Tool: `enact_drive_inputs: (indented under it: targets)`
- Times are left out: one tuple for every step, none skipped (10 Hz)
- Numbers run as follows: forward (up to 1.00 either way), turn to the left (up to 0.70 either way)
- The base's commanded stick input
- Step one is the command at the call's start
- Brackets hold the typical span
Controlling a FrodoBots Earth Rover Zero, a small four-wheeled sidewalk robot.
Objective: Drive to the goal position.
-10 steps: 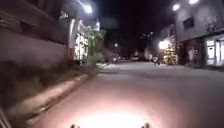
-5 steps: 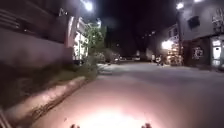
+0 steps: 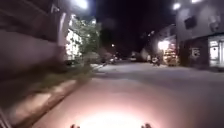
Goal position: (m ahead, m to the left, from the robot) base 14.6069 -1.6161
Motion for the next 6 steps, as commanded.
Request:
enact_drive_inputs:
  targets:
    - [0.85, 0.0]
    - [0.85, 0.0]
    - [0.85, 0.0]
    - [0.85, 0.0]
    - [0.85, 0.0]
    - [0.85, 0.0]
